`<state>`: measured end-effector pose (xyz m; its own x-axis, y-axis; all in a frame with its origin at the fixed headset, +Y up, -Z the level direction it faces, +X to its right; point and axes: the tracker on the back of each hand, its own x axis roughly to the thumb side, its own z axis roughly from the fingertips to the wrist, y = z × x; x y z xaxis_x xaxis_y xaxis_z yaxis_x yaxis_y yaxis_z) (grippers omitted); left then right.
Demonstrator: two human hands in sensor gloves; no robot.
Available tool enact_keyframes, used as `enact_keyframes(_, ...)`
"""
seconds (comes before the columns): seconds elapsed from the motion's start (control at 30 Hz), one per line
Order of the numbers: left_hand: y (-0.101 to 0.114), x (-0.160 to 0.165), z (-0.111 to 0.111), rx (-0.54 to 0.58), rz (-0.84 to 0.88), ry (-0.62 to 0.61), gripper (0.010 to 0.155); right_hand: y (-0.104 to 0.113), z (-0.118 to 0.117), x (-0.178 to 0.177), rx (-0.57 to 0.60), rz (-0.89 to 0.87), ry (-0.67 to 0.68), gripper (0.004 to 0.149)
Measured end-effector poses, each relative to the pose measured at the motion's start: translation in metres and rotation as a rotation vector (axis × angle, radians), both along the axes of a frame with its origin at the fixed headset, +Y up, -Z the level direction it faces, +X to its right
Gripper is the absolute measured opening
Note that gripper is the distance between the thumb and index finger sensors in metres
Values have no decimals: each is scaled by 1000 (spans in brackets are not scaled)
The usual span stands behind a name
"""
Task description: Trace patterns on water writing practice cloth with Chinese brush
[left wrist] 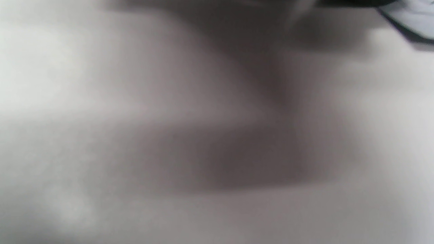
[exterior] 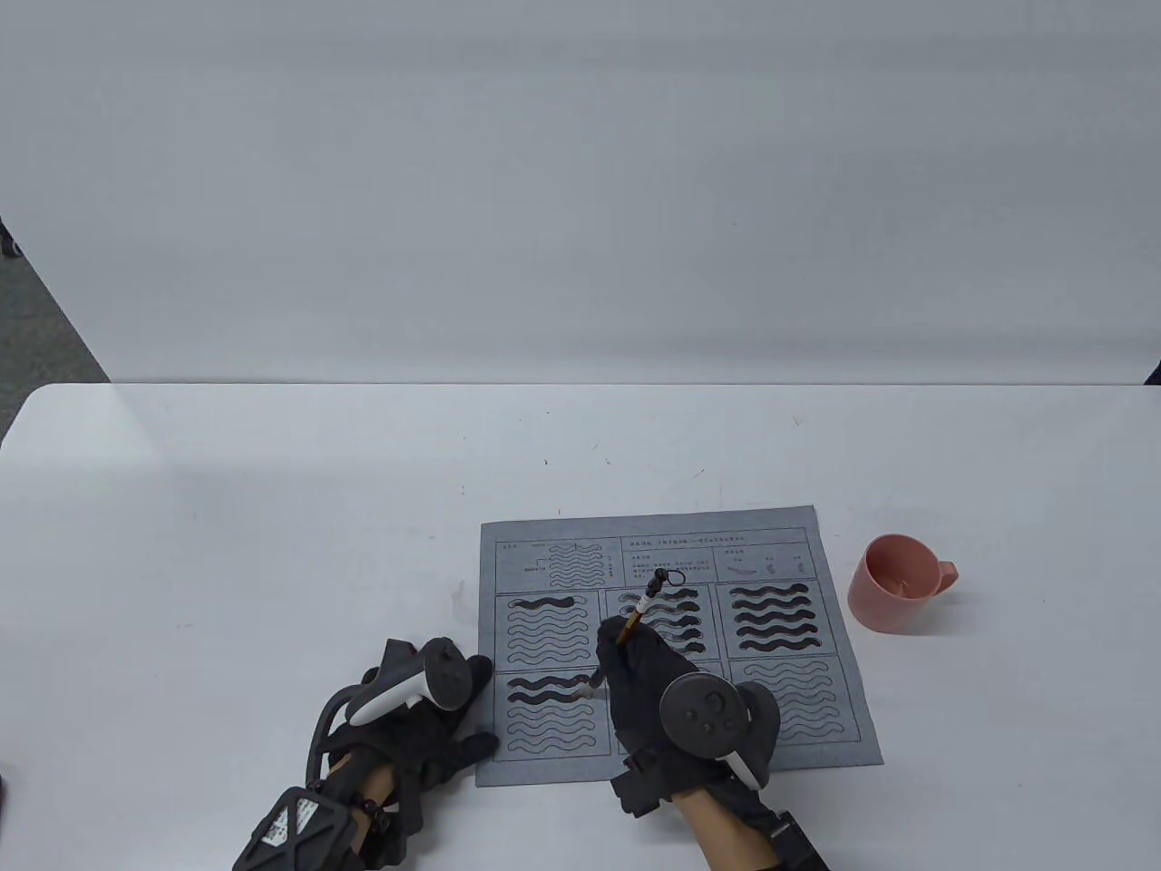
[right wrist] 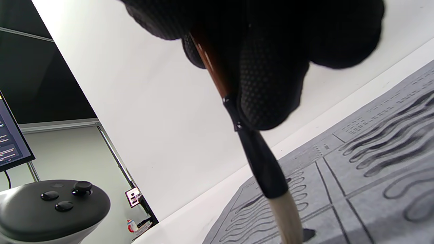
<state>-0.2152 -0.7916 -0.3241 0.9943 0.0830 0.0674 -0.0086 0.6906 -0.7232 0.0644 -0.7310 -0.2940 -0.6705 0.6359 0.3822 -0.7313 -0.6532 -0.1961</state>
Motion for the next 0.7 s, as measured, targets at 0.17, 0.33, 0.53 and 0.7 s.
enact_keyframes(0.17,0,0,0,0,0,0,86,0,-1,2,-8,-8,-7,41)
enact_keyframes(0.33,0,0,0,0,0,0,86,0,-1,2,-3,-1,-7,40)
enact_keyframes(0.53,0,0,0,0,0,0,86,1,-1,2,0,2,-11,40)
enact_keyframes(0.7,0,0,0,0,0,0,86,1,-1,3,4,6,-15,40)
